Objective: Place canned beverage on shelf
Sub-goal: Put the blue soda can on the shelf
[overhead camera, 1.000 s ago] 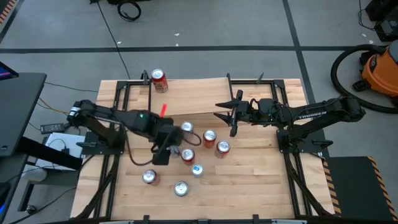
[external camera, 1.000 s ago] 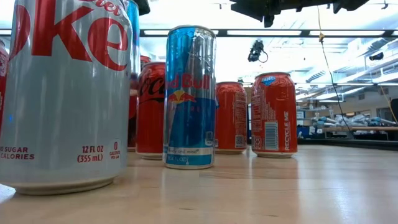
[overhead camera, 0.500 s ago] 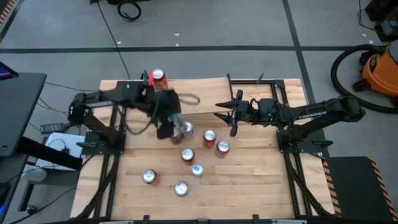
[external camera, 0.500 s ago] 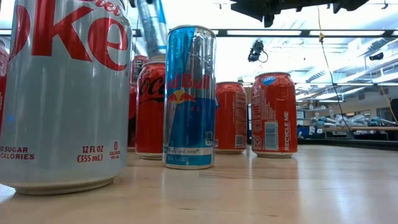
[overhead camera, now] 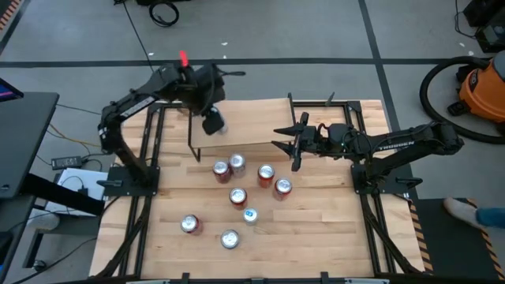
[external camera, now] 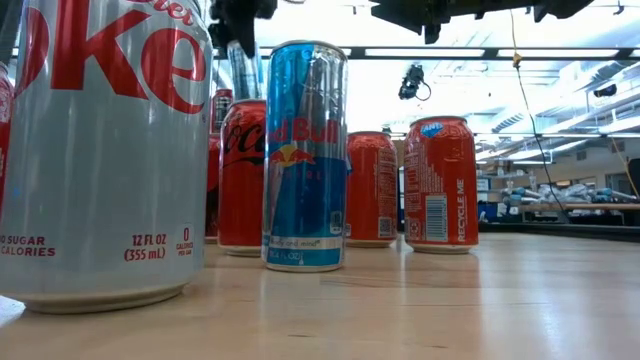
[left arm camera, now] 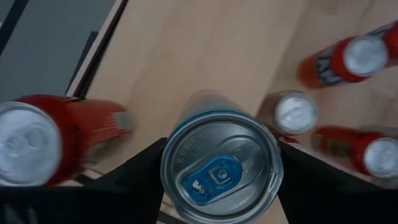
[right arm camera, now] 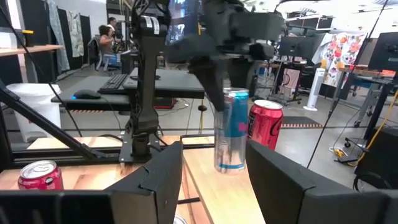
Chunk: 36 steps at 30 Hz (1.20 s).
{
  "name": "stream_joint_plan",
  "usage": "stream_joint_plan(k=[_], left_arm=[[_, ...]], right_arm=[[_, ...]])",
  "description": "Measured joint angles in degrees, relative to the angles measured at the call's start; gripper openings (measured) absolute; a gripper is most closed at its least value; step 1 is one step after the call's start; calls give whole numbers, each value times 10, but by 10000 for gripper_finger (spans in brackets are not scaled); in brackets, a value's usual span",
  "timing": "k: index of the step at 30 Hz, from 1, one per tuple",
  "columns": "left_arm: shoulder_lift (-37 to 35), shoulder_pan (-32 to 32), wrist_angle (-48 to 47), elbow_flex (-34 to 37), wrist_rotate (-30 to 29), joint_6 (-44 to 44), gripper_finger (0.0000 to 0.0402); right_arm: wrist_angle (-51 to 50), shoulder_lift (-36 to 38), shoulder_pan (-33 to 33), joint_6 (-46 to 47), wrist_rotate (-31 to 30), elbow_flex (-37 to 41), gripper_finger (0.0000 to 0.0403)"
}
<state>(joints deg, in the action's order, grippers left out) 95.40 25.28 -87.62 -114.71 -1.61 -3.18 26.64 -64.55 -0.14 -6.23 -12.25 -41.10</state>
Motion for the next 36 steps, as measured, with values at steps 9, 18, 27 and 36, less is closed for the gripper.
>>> stream_joint_plan(k=[9,18,27,36], left_arm=[[78,46,-23,-85,3,-3,254],[97,62,-24,-87,11,-26,254],[97,56,-24,-87,16,-6,267],[97,51,-23,-87,15,15,288]], right_arm=[[-7,0,0,-1,0,0,185],[-7,0,0,-4,0,0,185],[-7,0,0,-2,3,0,185],[-7,0,0,-2,5,0,185]])
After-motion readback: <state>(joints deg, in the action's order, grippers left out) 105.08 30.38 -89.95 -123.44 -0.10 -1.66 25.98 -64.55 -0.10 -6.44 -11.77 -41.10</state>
